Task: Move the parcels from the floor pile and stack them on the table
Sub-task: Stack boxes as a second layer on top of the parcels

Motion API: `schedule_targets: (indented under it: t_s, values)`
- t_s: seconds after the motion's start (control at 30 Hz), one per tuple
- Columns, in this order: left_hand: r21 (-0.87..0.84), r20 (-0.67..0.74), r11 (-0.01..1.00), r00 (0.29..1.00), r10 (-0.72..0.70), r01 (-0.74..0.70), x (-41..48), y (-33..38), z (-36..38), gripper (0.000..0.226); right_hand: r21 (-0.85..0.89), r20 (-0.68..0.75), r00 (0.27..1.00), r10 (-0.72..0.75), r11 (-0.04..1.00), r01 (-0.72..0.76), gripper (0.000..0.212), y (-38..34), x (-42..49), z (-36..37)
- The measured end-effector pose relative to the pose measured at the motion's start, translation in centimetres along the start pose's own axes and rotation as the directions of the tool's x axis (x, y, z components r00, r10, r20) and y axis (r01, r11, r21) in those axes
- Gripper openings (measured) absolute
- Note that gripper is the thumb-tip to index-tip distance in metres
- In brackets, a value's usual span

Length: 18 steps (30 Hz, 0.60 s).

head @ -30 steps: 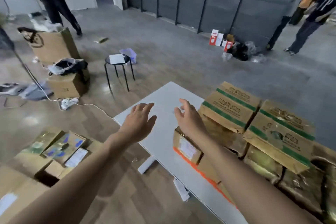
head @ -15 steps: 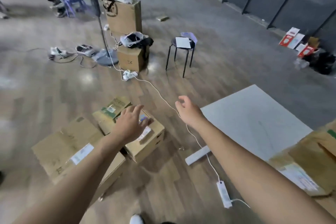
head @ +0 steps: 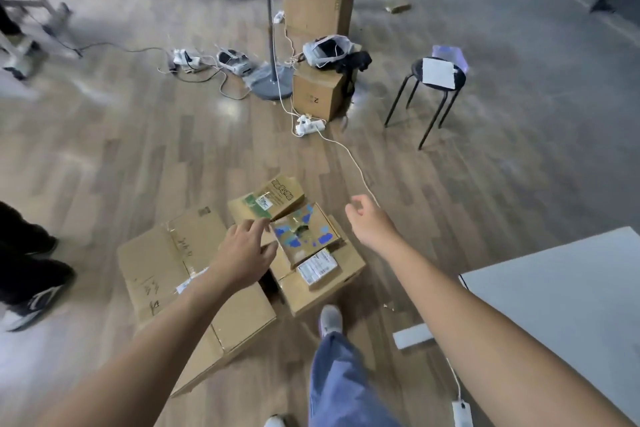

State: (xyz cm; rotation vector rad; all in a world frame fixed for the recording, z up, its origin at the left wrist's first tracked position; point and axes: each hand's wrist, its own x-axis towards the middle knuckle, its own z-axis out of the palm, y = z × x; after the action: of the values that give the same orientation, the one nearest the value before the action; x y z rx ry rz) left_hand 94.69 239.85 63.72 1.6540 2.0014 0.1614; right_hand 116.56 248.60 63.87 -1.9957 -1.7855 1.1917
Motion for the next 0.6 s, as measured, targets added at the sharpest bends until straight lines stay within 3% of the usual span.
schedule_targets:
  t_s: [0.37, 0.5, 0.6]
  values:
    - [0.059, 0.133, 0.972, 0.963, -0.233, 0.227, 17.5, -3.0, 3.5, 0.053, -0.081, 0.221, 0.974, 0.050, 0.996, -0.032, 0.041, 0.9, 21.3, 3.7]
    - [0.081, 0.210, 0.959, 0.936, -0.281, 0.270, 23.5, -6.6, 7.3, 0.053, -0.114, 0.246, 0.966, 0.082, 0.992, -0.055, 0.042, 2.4, 29.2, 7.7]
    - [0.007, 0.257, 0.946, 0.914, -0.314, 0.323, 28.9, -9.9, 11.5, 0.055, -0.141, 0.247, 0.964, 0.097, 0.988, -0.064, 0.043, 4.4, 35.2, 12.3]
